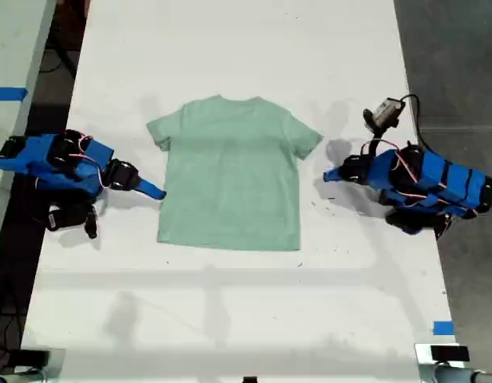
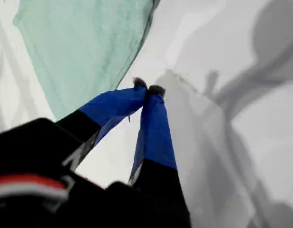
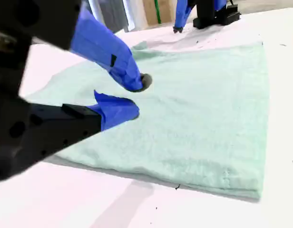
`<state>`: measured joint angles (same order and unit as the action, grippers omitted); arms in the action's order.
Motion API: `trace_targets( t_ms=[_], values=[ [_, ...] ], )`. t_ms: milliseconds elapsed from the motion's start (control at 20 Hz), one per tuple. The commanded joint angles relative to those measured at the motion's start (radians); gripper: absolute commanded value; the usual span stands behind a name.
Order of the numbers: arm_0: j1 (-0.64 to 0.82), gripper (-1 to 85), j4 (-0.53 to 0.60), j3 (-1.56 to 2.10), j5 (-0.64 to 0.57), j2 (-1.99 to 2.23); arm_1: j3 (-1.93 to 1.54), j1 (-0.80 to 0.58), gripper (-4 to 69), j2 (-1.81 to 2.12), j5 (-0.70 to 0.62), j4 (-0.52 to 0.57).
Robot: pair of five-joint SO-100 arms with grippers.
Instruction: Fold t shirt
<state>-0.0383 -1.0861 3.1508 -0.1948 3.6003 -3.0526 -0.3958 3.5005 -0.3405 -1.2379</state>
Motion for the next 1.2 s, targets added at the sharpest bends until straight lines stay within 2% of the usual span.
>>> trace_targets(
  t_ms=[0, 100, 200, 300, 350, 400, 500, 700, 900, 1150],
  values=[
    [0.009, 5.1, -0.005, -0.014, -0.011, 0.006, -0.052, -0.003, 1.3, 0.009, 0.017, 0.005],
    [0.009, 5.1, -0.005, -0.014, -0.011, 0.006, 0.014, 0.015, 1.3, -0.002, -0.052, 0.074],
    [0.009, 5.1, -0.005, -0.014, -0.011, 0.006, 0.225, -0.100, 1.3, -0.213, -0.107, 0.038],
    [0.009, 5.1, -0.005, -0.014, -0.011, 0.006, 0.505, -0.204, 2.6, -0.588, -0.218, 0.048],
    [0.009, 5.1, -0.005, -0.014, -0.011, 0.006, 0.635, -0.233, 15.4, -0.752, -0.270, 0.051],
    [0.009, 5.1, -0.005, -0.014, -0.011, 0.006, 0.753, -0.256, 22.5, -0.904, -0.313, 0.054],
    [0.009, 5.1, -0.005, -0.014, -0.011, 0.006, 0.904, -0.325, 26.4, -1.112, -0.362, 0.067],
    [0.009, 5.1, -0.005, -0.014, -0.011, 0.006, 0.996, -0.462, 26.0, -1.410, -0.448, 0.179],
    [0.009, 5.1, -0.005, -0.014, -0.011, 0.006, 1.003, -0.511, 24.6, -1.672, -0.466, 0.337],
    [0.009, 5.1, -0.005, -0.014, -0.011, 0.006, 0.974, -0.545, 23.2, -1.706, -0.423, 0.350]
  ],
)
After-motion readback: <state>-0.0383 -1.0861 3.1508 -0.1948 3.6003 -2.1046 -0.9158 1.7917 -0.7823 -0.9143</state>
